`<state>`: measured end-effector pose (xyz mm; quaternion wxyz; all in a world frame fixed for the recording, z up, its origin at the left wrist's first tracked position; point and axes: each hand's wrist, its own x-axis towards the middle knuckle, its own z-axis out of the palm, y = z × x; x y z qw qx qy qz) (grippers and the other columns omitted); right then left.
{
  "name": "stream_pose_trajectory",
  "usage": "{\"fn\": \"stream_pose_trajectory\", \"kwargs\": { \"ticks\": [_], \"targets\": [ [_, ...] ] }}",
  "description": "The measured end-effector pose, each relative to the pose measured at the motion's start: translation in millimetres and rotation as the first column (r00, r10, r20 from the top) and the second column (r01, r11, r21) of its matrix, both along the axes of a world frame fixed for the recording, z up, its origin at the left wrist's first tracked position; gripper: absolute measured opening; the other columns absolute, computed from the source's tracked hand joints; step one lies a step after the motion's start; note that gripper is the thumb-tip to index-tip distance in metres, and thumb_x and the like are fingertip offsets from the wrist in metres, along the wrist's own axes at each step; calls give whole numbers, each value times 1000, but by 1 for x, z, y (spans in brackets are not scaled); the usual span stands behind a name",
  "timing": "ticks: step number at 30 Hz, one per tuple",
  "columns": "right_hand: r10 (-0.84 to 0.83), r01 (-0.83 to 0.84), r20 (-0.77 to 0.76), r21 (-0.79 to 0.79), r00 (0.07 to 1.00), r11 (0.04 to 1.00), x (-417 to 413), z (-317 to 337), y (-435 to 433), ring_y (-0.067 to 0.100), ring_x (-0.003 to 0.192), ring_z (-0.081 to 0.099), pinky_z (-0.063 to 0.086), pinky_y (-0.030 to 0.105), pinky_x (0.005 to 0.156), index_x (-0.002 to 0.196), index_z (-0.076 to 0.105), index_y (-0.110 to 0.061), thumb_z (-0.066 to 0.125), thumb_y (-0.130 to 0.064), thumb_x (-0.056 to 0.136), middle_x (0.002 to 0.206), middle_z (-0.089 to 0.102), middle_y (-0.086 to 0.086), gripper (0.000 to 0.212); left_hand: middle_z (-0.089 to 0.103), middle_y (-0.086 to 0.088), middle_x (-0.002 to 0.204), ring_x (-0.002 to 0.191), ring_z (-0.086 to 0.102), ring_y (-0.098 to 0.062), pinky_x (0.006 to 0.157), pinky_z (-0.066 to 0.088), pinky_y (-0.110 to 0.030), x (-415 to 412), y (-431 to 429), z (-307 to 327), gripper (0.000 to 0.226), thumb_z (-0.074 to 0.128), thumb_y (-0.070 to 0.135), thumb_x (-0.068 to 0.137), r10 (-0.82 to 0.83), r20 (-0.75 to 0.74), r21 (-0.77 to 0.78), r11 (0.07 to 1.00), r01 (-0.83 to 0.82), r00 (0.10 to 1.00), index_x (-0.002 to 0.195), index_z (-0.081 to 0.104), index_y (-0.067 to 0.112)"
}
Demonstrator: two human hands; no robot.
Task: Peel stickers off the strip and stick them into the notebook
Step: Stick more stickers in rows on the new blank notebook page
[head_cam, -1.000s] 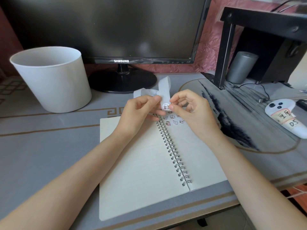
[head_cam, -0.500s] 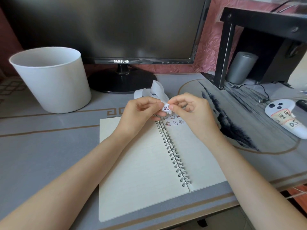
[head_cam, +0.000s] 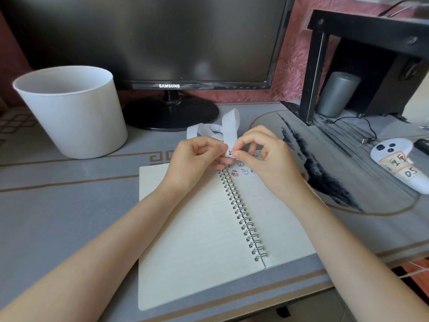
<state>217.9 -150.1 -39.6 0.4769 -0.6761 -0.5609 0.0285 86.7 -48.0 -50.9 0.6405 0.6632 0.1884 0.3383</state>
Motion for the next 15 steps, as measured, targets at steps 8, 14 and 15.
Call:
{"fn": "stream_pose_trajectory", "kwargs": {
  "ticks": [8, 14, 15],
  "targets": [
    [68, -70, 73, 23, 995, 997, 2, 4, -3, 21, 88, 53, 44, 30, 82, 81, 68, -18, 74, -16, 79, 92, 56, -6, 6, 70, -13, 76, 75, 72, -21, 70, 58, -26, 0, 1, 0, 14, 58, 10, 93, 31, -5, -12, 999, -31, 1000, 85, 64, -1],
    [39, -39, -54, 9, 998, 999, 2, 13, -8, 3, 69, 50, 36, 10, 66, 78, 68, -14, 73, -12, 79, 78, 59, -11, 6, 67, -19, 79, 75, 72, -23, 70, 58, -29, 0, 3, 0, 14, 56, 10, 94, 56, -8, -33, 998, -57, 998, 85, 60, 1],
    [11, -15, -148, -27, 989, 1000, 5, 15, -8, 1, 65, 50, 37, 9, 63, 77, 67, -17, 74, -12, 79, 74, 61, -11, 8, 67, -18, 78, 74, 72, -22, 70, 58, -28, 1, 3, 0, 13, 56, 10, 94, 59, -11, -32, 998, -59, 998, 85, 60, 1]
  ]
}}
